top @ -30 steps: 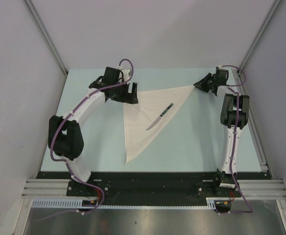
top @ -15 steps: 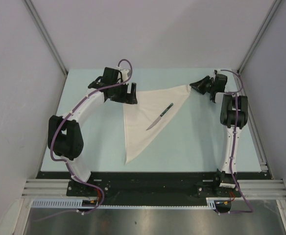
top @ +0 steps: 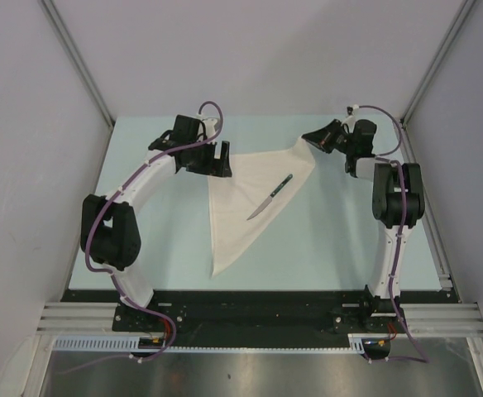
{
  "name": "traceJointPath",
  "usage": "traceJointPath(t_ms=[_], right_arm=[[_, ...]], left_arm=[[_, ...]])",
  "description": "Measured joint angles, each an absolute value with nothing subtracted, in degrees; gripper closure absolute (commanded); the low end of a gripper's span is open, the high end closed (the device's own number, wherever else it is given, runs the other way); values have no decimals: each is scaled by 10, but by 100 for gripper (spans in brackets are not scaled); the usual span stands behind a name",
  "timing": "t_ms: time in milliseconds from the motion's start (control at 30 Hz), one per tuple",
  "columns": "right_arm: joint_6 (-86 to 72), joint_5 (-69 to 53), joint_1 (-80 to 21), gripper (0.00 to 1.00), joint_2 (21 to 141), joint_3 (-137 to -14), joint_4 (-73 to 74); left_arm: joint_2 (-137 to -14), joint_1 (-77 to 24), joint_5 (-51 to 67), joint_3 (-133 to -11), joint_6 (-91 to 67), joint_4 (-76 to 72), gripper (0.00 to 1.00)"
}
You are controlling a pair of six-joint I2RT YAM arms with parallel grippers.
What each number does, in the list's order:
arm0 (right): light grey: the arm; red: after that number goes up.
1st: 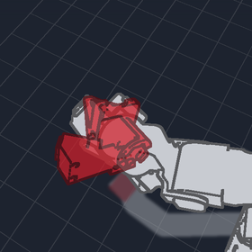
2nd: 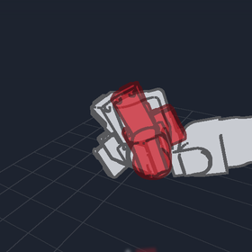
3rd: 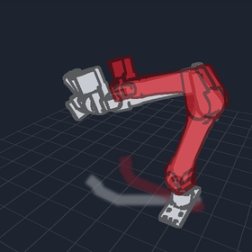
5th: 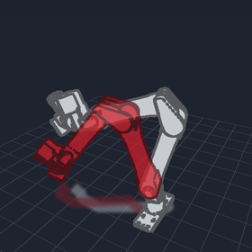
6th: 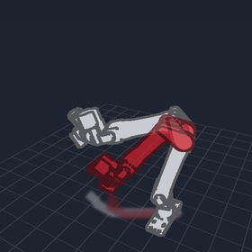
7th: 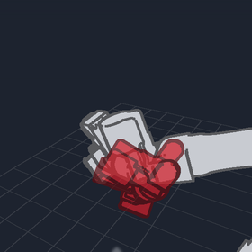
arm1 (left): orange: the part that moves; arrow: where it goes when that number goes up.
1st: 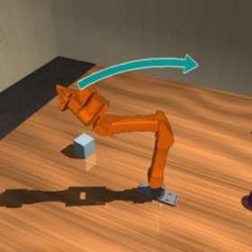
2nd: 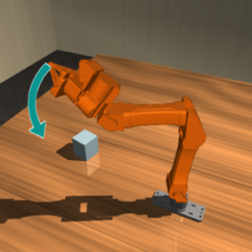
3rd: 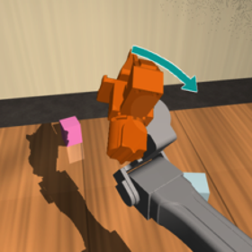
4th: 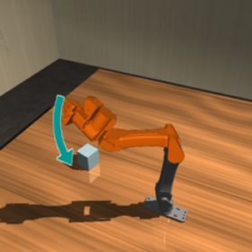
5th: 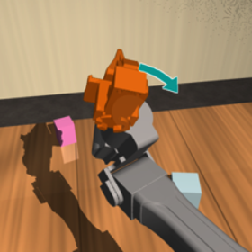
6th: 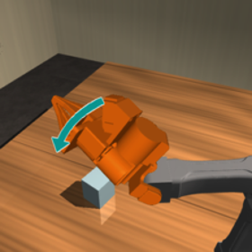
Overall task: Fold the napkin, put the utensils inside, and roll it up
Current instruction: Fold the napkin
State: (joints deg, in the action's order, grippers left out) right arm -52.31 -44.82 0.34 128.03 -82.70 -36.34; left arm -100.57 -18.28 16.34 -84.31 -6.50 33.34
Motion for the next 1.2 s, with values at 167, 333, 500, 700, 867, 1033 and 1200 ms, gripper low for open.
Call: traceJointPath(t_ms=[167,333,500,700,867,1033,1200], right_arm=[[-505,-460,-39,100,1229,-768,-368],[-475,-468,-81,100,1207,-722,-337],[-459,-471,-104,100,1180,-684,-315],[-451,-470,-127,100,1135,-626,-312],[-453,-470,-147,100,1120,-592,-316],[-454,-470,-169,100,1119,-575,-317],[-454,-468,-183,100,1119,-564,-320]], left_arm=[[-1006,-182,168,-843,-65,333,8],[-1005,-182,168,-843,-66,333,7],[-1003,-182,169,-843,-66,333,7],[-1001,-182,170,-842,-66,333,8],[-995,-182,172,-841,-66,333,7],[-993,-182,173,-841,-67,333,7],[-993,-182,176,-841,-71,333,7]])
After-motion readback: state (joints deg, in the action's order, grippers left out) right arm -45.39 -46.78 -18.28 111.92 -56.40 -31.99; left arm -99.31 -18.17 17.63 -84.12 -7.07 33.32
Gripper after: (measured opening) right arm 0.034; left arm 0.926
